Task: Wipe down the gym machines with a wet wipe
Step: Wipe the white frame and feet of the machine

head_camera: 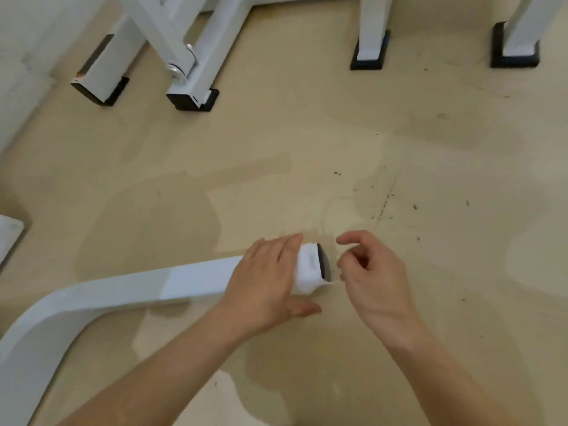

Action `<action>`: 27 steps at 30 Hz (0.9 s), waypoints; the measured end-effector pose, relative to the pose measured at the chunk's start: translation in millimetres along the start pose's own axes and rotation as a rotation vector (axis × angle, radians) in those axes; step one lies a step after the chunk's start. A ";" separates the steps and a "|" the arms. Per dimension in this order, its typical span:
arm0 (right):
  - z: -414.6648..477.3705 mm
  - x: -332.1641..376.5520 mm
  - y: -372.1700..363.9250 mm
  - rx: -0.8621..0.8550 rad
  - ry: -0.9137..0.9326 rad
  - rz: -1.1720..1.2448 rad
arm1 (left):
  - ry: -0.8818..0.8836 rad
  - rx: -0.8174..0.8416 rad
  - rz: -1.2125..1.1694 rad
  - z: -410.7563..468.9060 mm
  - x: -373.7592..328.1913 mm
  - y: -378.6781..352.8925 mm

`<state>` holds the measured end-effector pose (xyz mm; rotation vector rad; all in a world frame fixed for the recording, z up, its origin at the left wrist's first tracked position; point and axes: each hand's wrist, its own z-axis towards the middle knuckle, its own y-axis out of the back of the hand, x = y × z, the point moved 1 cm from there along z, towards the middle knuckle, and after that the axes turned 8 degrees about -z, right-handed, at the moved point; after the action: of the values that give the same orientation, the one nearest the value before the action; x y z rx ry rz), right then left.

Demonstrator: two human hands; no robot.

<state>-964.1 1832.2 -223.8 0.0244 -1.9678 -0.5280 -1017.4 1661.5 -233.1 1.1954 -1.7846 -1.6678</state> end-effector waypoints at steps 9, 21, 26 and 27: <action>5.5 13.9 -7.2 0.174 0.183 -0.429 | -0.198 -0.392 0.122 29.8 -30.1 -22.6; -26.9 23.6 -76.4 0.200 0.585 -1.057 | 0.149 -0.024 0.216 -51.4 97.3 18.9; -17.4 23.2 -87.6 0.195 0.614 -0.951 | 0.087 -0.102 0.290 -46.7 85.3 5.9; -15.5 23.7 -88.4 0.188 0.622 -0.925 | 0.063 -0.165 0.270 -41.1 73.4 -1.7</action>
<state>-980.3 1741.2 -231.0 1.1203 -1.2937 -0.7924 -1024.4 1578.4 -244.9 0.8830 -1.6517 -1.5670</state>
